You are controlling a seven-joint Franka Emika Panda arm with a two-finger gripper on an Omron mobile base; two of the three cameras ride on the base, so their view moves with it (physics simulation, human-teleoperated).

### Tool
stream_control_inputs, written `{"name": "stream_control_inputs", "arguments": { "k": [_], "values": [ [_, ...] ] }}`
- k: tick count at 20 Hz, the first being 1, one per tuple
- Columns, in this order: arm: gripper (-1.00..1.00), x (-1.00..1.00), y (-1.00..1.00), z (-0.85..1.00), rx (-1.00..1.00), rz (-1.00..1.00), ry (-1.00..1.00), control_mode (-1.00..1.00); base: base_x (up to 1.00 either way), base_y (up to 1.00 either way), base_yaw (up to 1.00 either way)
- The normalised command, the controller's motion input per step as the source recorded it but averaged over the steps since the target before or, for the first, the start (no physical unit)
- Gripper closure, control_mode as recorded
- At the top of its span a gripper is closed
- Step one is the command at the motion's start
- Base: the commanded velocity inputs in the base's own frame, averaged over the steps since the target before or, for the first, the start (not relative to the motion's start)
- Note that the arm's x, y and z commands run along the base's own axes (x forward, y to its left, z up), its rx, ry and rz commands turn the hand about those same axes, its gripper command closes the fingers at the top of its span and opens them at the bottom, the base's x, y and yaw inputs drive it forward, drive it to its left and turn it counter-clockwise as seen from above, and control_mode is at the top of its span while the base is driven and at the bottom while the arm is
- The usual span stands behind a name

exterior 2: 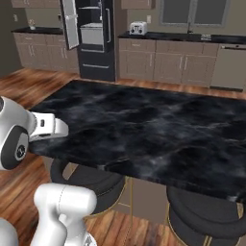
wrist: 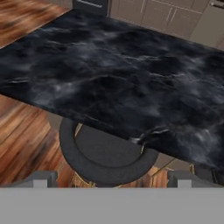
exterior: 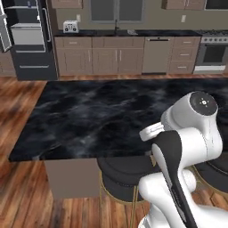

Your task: Open the fridge, grab two sodas, and place both sodas inside the bowl with ice on the dining counter.

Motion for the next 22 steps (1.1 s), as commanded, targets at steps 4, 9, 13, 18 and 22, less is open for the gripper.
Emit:
{"name": "stream_control_inputs", "arguments": {
  "k": [4,9,13,18,22],
  "values": [
    [-1.00,0.00,0.00,0.00,0.00,0.00,0.00,1.00,0.72,1.00,-0.11],
    [-1.00,0.00,0.00,0.00,0.00,0.00,0.00,1.00,0.70,1.00,-0.10],
    [-1.00,0.00,0.00,0.00,0.00,0.00,0.00,1.00,-0.11,1.00,-0.01],
    [-1.00,0.00,0.00,0.00,0.00,0.00,0.00,1.00,-0.17,1.00,0.00],
    [-1.00,0.00,0.00,0.00,0.00,0.00,0.00,1.00,0.14,1.00,0.00]
  ]
}}
